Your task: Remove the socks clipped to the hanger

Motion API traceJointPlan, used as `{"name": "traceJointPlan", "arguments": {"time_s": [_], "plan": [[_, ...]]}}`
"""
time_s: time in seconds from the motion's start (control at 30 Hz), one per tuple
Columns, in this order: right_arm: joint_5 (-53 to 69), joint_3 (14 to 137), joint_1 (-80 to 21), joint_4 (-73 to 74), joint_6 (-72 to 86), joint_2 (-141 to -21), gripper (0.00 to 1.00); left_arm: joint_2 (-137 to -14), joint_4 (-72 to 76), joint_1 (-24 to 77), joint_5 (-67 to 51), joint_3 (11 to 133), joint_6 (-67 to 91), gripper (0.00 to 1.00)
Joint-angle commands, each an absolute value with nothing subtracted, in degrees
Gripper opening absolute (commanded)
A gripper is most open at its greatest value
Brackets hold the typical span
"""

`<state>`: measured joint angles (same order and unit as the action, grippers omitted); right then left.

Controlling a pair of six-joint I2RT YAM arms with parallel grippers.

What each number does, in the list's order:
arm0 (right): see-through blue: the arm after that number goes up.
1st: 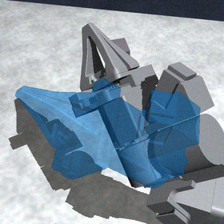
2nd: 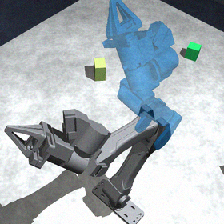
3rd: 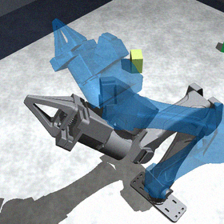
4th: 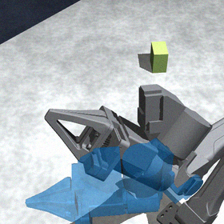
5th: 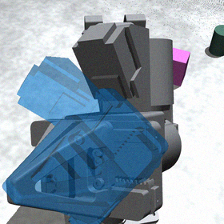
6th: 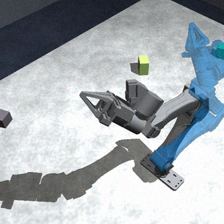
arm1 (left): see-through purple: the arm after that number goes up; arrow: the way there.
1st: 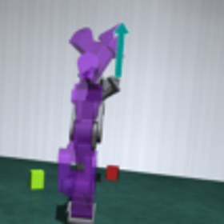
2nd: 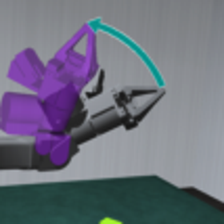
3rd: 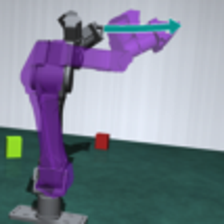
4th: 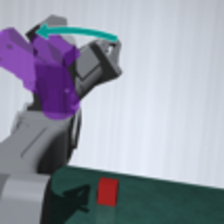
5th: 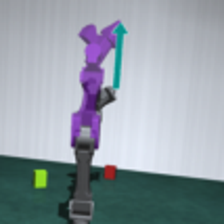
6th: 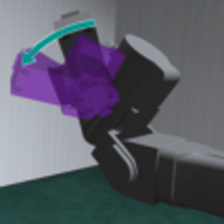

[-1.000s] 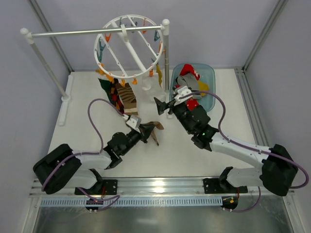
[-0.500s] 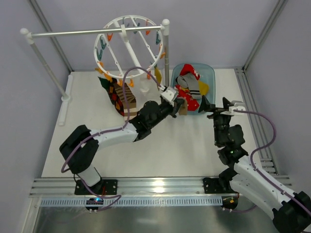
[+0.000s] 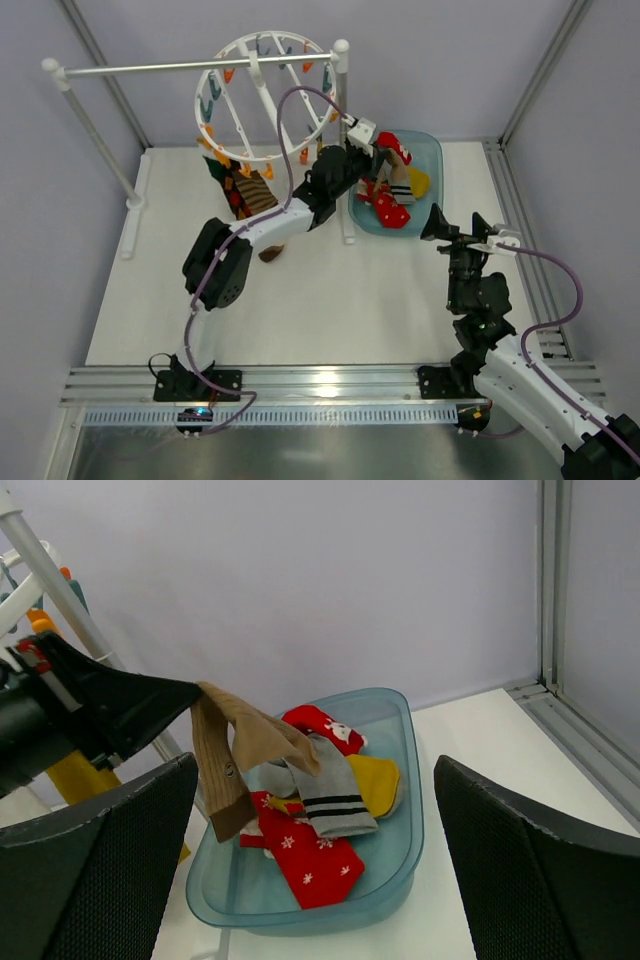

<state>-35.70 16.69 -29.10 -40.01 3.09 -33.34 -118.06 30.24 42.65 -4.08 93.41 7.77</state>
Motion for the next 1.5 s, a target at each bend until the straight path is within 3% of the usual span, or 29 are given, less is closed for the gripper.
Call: {"name": "traceJointPlan", "arguments": {"time_s": [0.0,0.47,0.5,0.53,0.63,0.8,1.07,1.27,1.47], "plan": [[-36.8,16.3,-28.8,-43.2,2.6,-32.5,1.0,-124.4,27.8,42.5,-5.5,98.9,9.9,0.0],[-32.6,17.8,-28.7,-43.4,3.9,-35.6,1.0,-126.7,32.1,42.3,-6.8,98.1,13.9,0.0],[-32.3,17.9,-28.6,-43.3,4.1,-36.3,1.0,-126.7,30.9,42.3,-7.2,98.3,13.9,0.07],[-32.2,18.2,-28.7,-43.3,4.1,-36.6,1.0,-126.7,30.3,42.3,-7.8,98.4,13.7,0.4],[-32.1,18.6,-28.6,-43.2,4.1,-37.4,1.0,-125.8,29.7,42.3,-9.1,97.4,13.9,0.99],[-30.9,18.9,-28.6,-42.8,4.2,-37.5,1.0,-119.8,29.4,43.8,-7.2,91.7,11.2,1.0],[-28.3,19.2,-28.5,-42.5,3.6,-37.4,1.0,-106.8,25.4,54.0,18.1,80.4,-4.1,0.99],[-26.5,19.1,-28.6,-41.3,4.7,-36.0,1.0,-92.7,26.5,54.8,26.3,63.7,3.1,1.0],[-21.5,19.6,-28.5,-40.7,6.0,-35.6,1.0,-81.5,42.2,54.7,36.8,40.7,2.2,1.0]]}}
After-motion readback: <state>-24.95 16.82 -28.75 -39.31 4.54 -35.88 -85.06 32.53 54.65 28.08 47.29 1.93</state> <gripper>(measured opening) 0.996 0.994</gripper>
